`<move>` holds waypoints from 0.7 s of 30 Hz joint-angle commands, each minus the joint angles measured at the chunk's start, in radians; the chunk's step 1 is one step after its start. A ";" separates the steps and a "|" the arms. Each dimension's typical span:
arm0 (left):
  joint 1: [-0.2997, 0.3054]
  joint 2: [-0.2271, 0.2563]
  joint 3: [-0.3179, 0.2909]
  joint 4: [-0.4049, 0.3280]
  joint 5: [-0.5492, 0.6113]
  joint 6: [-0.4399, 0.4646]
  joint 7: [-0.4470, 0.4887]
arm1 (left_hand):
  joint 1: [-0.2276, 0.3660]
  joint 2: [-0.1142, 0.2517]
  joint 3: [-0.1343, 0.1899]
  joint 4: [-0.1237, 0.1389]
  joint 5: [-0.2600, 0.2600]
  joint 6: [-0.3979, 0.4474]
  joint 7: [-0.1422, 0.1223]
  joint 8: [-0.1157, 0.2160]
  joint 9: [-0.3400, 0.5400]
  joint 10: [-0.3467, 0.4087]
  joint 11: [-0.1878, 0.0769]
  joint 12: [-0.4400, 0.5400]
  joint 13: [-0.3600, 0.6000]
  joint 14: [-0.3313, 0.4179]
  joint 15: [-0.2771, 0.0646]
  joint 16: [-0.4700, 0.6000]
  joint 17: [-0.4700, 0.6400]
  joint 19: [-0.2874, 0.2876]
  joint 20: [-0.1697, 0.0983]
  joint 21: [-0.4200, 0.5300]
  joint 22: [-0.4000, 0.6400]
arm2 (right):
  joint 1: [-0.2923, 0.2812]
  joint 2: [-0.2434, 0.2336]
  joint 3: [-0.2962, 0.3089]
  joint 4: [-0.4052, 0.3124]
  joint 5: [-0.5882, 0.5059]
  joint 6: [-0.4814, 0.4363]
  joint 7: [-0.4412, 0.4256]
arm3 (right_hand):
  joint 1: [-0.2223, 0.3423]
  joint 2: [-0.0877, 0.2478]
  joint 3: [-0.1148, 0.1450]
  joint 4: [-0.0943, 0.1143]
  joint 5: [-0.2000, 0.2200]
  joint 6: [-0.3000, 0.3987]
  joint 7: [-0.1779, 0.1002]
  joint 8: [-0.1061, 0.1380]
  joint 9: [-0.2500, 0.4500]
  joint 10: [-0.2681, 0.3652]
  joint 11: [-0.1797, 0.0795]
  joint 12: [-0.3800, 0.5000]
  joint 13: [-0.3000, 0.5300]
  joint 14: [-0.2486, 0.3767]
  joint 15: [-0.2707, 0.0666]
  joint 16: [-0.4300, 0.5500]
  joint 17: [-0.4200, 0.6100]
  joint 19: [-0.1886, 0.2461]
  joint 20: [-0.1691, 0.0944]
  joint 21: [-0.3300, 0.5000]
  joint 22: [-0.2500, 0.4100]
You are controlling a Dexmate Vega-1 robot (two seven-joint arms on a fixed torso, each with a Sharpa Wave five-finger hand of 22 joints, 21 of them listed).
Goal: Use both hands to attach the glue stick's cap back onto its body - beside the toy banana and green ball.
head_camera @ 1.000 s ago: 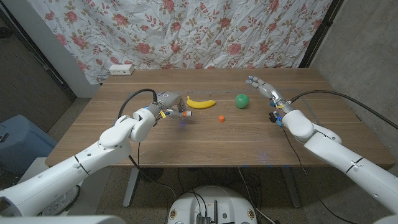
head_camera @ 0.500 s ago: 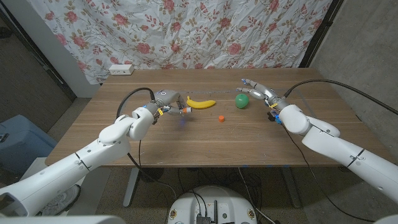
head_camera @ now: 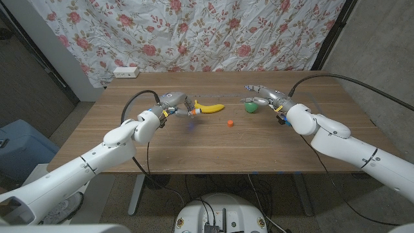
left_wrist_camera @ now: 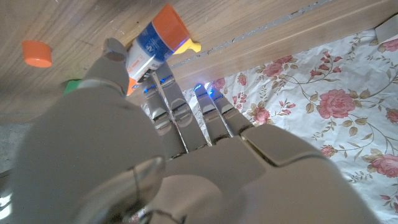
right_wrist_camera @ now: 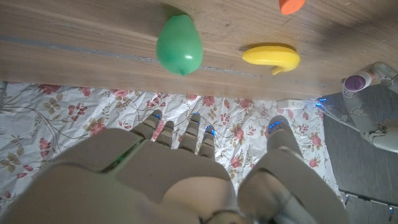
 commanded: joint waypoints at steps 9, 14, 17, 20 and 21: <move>-0.024 -0.014 0.004 0.072 -0.118 -0.087 0.072 | 0.023 0.028 0.000 0.006 0.006 0.122 -0.003 0.004 0.009 0.077 -0.073 0.003 0.003 -0.009 -0.149 -0.001 0.000 -0.012 -0.121 -0.004 0.003 | 0.134 -0.011 -0.143 -0.103 -0.273 -0.110 0.307 | 0.080 -0.021 0.026 0.001 0.017 -0.017 0.012 0.005 0.007 -0.016 -0.011 -0.004 0.006 -0.035 0.023 0.006 0.004 -0.024 0.023 0.004 0.003; -0.025 -0.021 0.005 0.086 -0.133 -0.099 0.090 | 0.023 0.029 -0.001 0.006 0.006 0.123 -0.002 0.004 0.009 0.077 -0.073 0.002 0.003 -0.011 -0.148 -0.001 0.000 -0.013 -0.121 -0.003 0.003 | 0.154 -0.004 -0.158 -0.127 -0.328 -0.125 0.394 | 0.109 -0.033 0.033 0.002 0.021 -0.039 0.017 0.001 0.008 -0.028 -0.005 -0.006 0.008 -0.045 0.035 0.006 0.004 -0.027 0.031 0.007 0.003; -0.024 -0.025 0.007 0.092 -0.139 -0.102 0.099 | 0.023 0.029 -0.001 0.006 0.006 0.123 -0.004 0.004 0.009 0.077 -0.073 0.002 0.004 -0.012 -0.148 -0.001 0.000 -0.014 -0.120 -0.003 0.003 | 0.166 0.004 -0.177 -0.139 -0.377 -0.135 0.444 | 0.117 -0.037 0.036 0.002 0.023 -0.045 0.019 0.000 0.008 -0.029 -0.004 -0.006 0.008 -0.043 0.041 0.009 0.004 -0.023 0.037 0.009 0.003; -0.020 -0.034 0.003 0.103 -0.160 -0.110 0.114 | 0.023 0.030 -0.001 0.006 0.006 0.124 -0.002 0.003 0.009 0.077 -0.073 0.001 0.004 -0.013 -0.148 0.000 0.000 -0.015 -0.120 -0.003 0.003 | 0.174 0.019 -0.192 -0.148 -0.421 -0.144 0.490 | 0.126 -0.042 0.038 0.002 0.024 -0.049 0.020 0.000 0.008 -0.028 0.002 -0.004 0.009 -0.040 0.043 0.011 0.004 -0.016 0.042 0.012 0.003; -0.019 -0.037 0.003 0.106 -0.164 -0.113 0.120 | 0.023 0.030 -0.002 0.006 0.006 0.124 -0.003 0.003 0.009 0.077 -0.073 0.001 0.004 -0.013 -0.148 0.000 0.000 -0.015 -0.121 -0.003 0.003 | 0.176 0.023 -0.197 -0.149 -0.436 -0.143 0.503 | 0.130 -0.044 0.039 0.002 0.024 -0.050 0.020 0.000 0.009 -0.025 0.003 -0.002 0.009 -0.036 0.044 0.013 0.004 -0.013 0.044 0.013 0.003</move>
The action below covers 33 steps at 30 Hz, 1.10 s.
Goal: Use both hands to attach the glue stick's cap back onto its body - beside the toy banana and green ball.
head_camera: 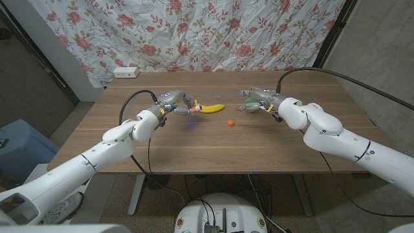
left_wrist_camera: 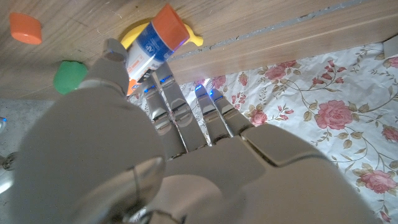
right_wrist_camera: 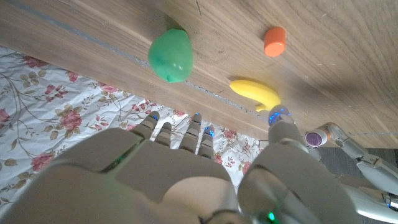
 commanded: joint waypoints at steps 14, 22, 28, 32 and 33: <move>0.002 -0.057 0.000 0.081 -0.106 -0.062 0.094 | 0.024 0.032 0.004 0.005 0.008 0.123 -0.003 0.003 0.009 0.075 -0.069 0.005 0.005 -0.006 -0.147 0.000 0.000 -0.009 -0.120 -0.002 0.002 | 0.084 0.114 -0.103 0.006 -0.340 -0.003 0.370 | 0.071 -0.035 0.020 0.003 0.013 0.010 -0.003 0.014 0.006 0.026 0.008 0.014 0.009 0.035 0.011 0.024 0.001 0.044 0.023 0.019 0.003; -0.006 -0.061 0.005 0.089 -0.114 -0.066 0.099 | 0.024 0.033 0.003 0.005 0.008 0.123 -0.002 0.002 0.009 0.076 -0.069 0.004 0.005 -0.007 -0.146 0.000 0.000 -0.011 -0.120 -0.002 0.002 | 0.097 0.153 -0.106 0.048 -0.371 0.045 0.414 | 0.097 -0.047 0.025 0.004 0.015 0.037 -0.004 0.028 0.008 0.032 0.013 0.015 0.011 0.050 0.007 0.029 0.000 0.061 0.023 0.021 0.003; -0.012 -0.062 0.011 0.097 -0.116 -0.072 0.101 | 0.024 0.034 0.002 0.005 0.008 0.124 -0.002 0.002 0.009 0.076 -0.068 0.004 0.005 -0.008 -0.146 0.000 0.000 -0.015 -0.118 -0.003 0.002 | 0.097 0.175 -0.108 0.081 -0.385 0.076 0.410 | 0.120 -0.059 0.029 0.007 0.015 0.072 -0.002 0.045 0.011 0.054 0.015 0.021 0.012 0.073 0.001 0.036 -0.001 0.081 0.017 0.023 0.003; -0.018 -0.065 0.014 0.106 -0.120 -0.083 0.101 | 0.024 0.034 0.002 0.005 0.008 0.124 -0.002 0.001 0.009 0.077 -0.069 0.004 0.005 -0.009 -0.146 0.001 0.000 -0.016 -0.117 -0.003 0.002 | 0.093 0.186 -0.111 0.100 -0.400 0.092 0.400 | 0.136 -0.064 0.032 0.008 0.016 0.090 -0.003 0.055 0.012 0.078 0.010 0.028 0.013 0.090 -0.008 0.042 -0.002 0.103 0.012 0.027 0.003; -0.020 -0.066 0.014 0.108 -0.120 -0.083 0.102 | 0.024 0.034 0.002 0.005 0.008 0.123 -0.002 0.001 0.009 0.077 -0.069 0.004 0.005 -0.009 -0.146 0.001 0.000 -0.016 -0.116 -0.002 0.002 | 0.092 0.191 -0.111 0.105 -0.404 0.091 0.398 | 0.139 -0.064 0.033 0.008 0.016 0.094 -0.003 0.057 0.013 0.078 0.010 0.028 0.013 0.093 -0.009 0.042 -0.002 0.105 0.012 0.027 0.003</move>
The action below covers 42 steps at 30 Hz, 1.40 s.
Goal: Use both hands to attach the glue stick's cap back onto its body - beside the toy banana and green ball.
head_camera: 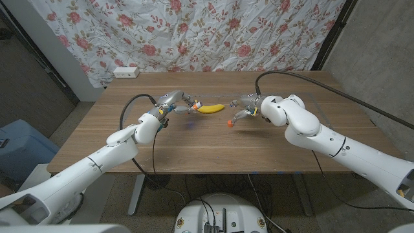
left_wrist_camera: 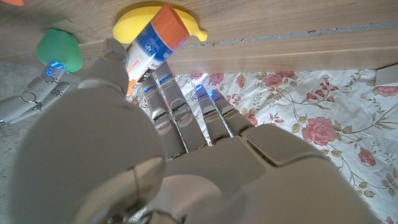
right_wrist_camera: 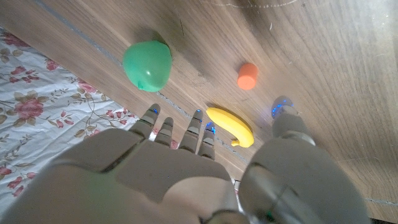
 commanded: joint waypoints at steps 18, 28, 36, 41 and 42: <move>-0.041 -0.027 0.027 0.051 -0.017 -0.030 0.006 | 0.023 0.039 0.000 0.005 0.007 0.123 -0.003 0.003 0.009 0.077 -0.067 0.004 0.005 -0.005 -0.139 0.002 0.000 -0.005 -0.114 -0.001 0.002 | -0.001 0.094 -0.040 0.136 -0.111 0.084 -0.018 | 0.081 -0.014 0.020 0.006 0.002 0.064 -0.029 0.038 0.006 0.078 -0.027 0.017 0.004 0.074 -0.030 0.024 -0.001 0.078 -0.015 0.011 0.003; -0.039 -0.027 0.029 0.049 -0.021 -0.020 0.004 | 0.024 0.041 0.000 0.005 0.007 0.124 0.000 0.003 0.010 0.080 -0.067 0.004 0.005 -0.005 -0.139 0.002 0.000 -0.005 -0.113 0.000 0.002 | -0.001 0.114 -0.056 0.167 -0.136 0.100 -0.035 | 0.112 -0.019 0.023 0.007 -0.011 0.102 -0.053 0.058 0.007 0.118 -0.037 0.022 0.004 0.102 -0.046 0.030 -0.001 0.104 -0.025 0.010 0.002; -0.037 -0.025 0.032 0.047 -0.024 -0.017 0.000 | 0.023 0.042 -0.001 0.005 0.007 0.125 0.000 0.003 0.010 0.082 -0.066 0.004 0.005 -0.005 -0.138 0.002 0.000 -0.005 -0.113 0.000 0.002 | -0.008 0.119 -0.057 0.185 -0.148 0.102 -0.060 | 0.137 -0.018 0.025 0.008 -0.023 0.126 -0.067 0.070 0.006 0.156 -0.051 0.027 0.004 0.137 -0.060 0.040 -0.002 0.129 -0.035 0.009 0.002; -0.036 -0.024 0.036 0.044 -0.021 -0.015 -0.003 | 0.023 0.042 -0.001 0.005 0.007 0.125 0.000 0.003 0.010 0.082 -0.066 0.004 0.005 -0.005 -0.138 0.002 0.000 -0.004 -0.112 0.000 0.002 | -0.011 0.120 -0.057 0.195 -0.157 0.105 -0.082 | 0.153 -0.017 0.023 0.011 -0.028 0.148 -0.070 0.081 0.006 0.190 -0.054 0.032 0.004 0.162 -0.078 0.047 -0.001 0.145 -0.039 0.007 0.002; -0.035 -0.024 0.037 0.043 -0.020 -0.014 -0.004 | 0.023 0.042 -0.001 0.005 0.007 0.126 0.000 0.003 0.010 0.082 -0.066 0.004 0.005 -0.005 -0.138 0.002 0.000 -0.004 -0.113 0.000 0.002 | -0.011 0.120 -0.058 0.197 -0.158 0.107 -0.088 | 0.154 -0.017 0.022 0.012 -0.028 0.151 -0.070 0.082 0.006 0.193 -0.055 0.032 0.004 0.165 -0.079 0.048 -0.001 0.148 -0.041 0.007 0.002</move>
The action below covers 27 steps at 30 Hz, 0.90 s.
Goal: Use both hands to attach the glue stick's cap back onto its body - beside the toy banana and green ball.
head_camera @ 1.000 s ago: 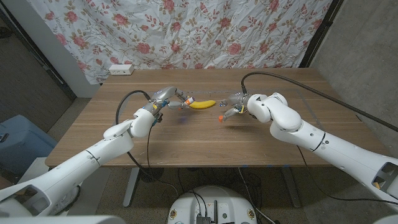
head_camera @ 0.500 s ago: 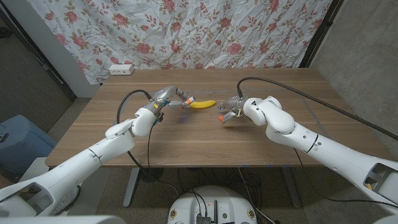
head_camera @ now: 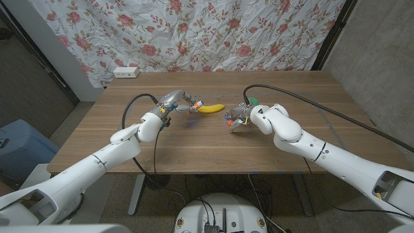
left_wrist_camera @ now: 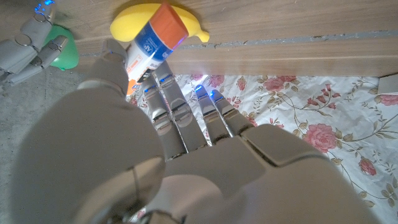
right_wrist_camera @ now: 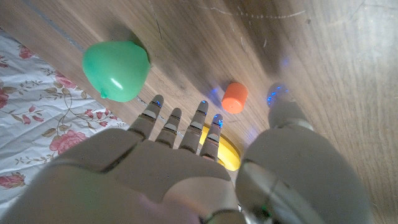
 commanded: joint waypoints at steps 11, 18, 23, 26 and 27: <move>0.009 0.007 0.006 -0.014 -0.002 0.018 -0.014 | 0.030 0.037 0.000 0.007 0.006 0.124 0.000 0.002 0.010 0.072 -0.068 0.003 0.005 0.001 -0.143 0.003 0.000 -0.003 -0.110 0.002 0.002 | -0.012 0.013 -0.004 0.044 -0.043 0.022 -0.108 | 0.047 0.007 -0.003 0.007 0.004 0.086 -0.004 0.045 0.006 0.113 -0.042 0.017 0.001 0.085 -0.037 0.026 0.003 0.056 -0.023 -0.003 0.002; 0.005 0.008 0.009 -0.008 -0.005 0.014 -0.020 | 0.029 0.039 -0.001 0.007 0.006 0.125 0.001 0.002 0.010 0.072 -0.068 0.003 0.005 0.002 -0.141 0.004 0.001 -0.003 -0.109 0.002 0.002 | -0.028 0.013 -0.001 0.051 -0.049 0.025 -0.164 | 0.072 0.000 -0.017 0.008 0.017 0.149 -0.005 0.074 0.008 0.185 -0.054 0.018 -0.004 0.130 -0.067 0.035 0.002 0.083 -0.032 -0.007 0.002; -0.001 0.006 0.011 0.001 -0.007 0.008 -0.023 | 0.029 0.040 -0.001 0.008 0.006 0.124 0.001 0.002 0.010 0.073 -0.068 0.003 0.005 0.003 -0.141 0.004 0.001 -0.003 -0.109 0.002 0.002 | -0.036 0.017 0.001 0.055 -0.054 0.021 -0.191 | 0.079 -0.002 -0.022 0.009 0.023 0.177 -0.005 0.086 0.009 0.204 -0.056 0.014 -0.005 0.146 -0.083 0.038 0.002 0.087 -0.036 -0.010 0.002; -0.004 0.007 0.012 0.003 -0.005 0.007 -0.025 | 0.029 0.040 -0.001 0.008 0.006 0.125 0.001 0.002 0.010 0.073 -0.068 0.003 0.005 0.003 -0.141 0.004 0.001 -0.003 -0.109 0.002 0.002 | -0.036 0.019 0.000 0.060 -0.058 0.020 -0.199 | 0.087 -0.001 -0.027 0.010 0.029 0.203 -0.006 0.097 0.009 0.230 -0.057 0.014 -0.007 0.159 -0.092 0.040 0.001 0.091 -0.038 -0.012 0.002; -0.005 0.007 0.013 0.003 -0.004 0.008 -0.025 | 0.029 0.040 -0.001 0.008 0.006 0.125 0.002 0.002 0.010 0.072 -0.068 0.003 0.005 0.003 -0.141 0.004 0.001 -0.003 -0.109 0.002 0.002 | -0.037 0.020 -0.001 0.063 -0.060 0.019 -0.205 | 0.088 -0.001 -0.027 0.010 0.030 0.207 -0.006 0.098 0.009 0.234 -0.057 0.013 -0.007 0.163 -0.094 0.041 0.001 0.092 -0.039 -0.012 0.002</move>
